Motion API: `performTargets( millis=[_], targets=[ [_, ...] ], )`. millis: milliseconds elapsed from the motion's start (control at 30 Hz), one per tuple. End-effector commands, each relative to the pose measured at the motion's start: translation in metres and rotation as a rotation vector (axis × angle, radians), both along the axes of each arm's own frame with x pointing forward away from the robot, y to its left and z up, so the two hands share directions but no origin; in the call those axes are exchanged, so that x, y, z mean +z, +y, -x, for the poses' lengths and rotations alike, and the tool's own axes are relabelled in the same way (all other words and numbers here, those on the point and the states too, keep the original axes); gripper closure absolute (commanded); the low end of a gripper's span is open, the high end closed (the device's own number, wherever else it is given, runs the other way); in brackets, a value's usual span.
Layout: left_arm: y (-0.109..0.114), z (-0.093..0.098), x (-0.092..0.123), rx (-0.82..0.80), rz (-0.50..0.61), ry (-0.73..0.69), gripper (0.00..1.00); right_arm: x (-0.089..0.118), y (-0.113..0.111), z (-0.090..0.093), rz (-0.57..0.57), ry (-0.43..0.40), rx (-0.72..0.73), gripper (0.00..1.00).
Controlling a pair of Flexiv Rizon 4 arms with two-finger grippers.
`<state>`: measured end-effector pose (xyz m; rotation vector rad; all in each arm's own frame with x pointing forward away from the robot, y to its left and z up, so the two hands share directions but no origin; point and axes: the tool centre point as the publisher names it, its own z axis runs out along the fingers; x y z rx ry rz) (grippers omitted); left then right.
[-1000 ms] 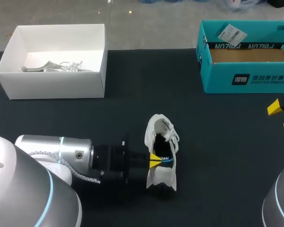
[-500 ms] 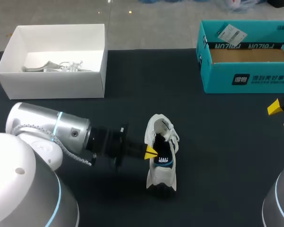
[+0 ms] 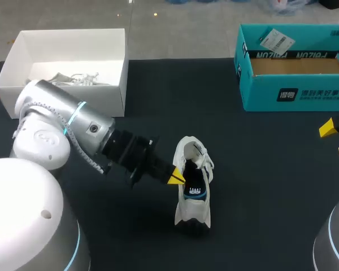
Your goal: Take the shoe out of the shoebox, open the shoe tongue, remove and reinsert the insole, then place the shoe into the shoebox
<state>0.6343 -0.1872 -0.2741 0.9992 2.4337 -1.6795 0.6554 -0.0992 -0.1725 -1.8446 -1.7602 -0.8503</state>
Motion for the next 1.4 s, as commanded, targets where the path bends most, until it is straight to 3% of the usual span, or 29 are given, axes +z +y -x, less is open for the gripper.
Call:
performTargets(
  millis=[33,600,667,733,867,1333,1400],
  targets=[
    [0.005,-0.003,0.012,-0.321,-0.335,0.015,1.0,-0.001,0.0,0.002,0.0,-0.002,-0.003,0.0],
    [0.005,-0.003,0.012,-0.321,-0.335,0.015,1.0,-0.001,0.0,0.002,0.0,-0.002,-0.003,0.0],
    [0.005,-0.01,0.009,-0.365,-0.377,-0.07,1.0,-0.001,0.0,0.002,0.0,-0.002,-0.003,0.0],
    [0.001,-0.016,0.004,-0.416,-0.493,-0.155,1.0,-0.001,0.0,0.002,0.0,-0.002,-0.003,0.0],
    [-0.008,-0.007,0.013,-0.578,-0.454,-0.336,1.0,-0.001,0.0,0.002,0.0,-0.002,-0.003,0.0],
    [-0.008,-0.007,0.013,-0.578,-0.454,-0.336,1.0,-0.001,0.0,0.002,0.0,-0.002,-0.003,0.0],
    [-0.01,-0.012,0.003,-0.561,-0.485,-0.401,1.0,-0.001,0.0,0.002,0.0,-0.002,-0.003,0.0]
  ],
)
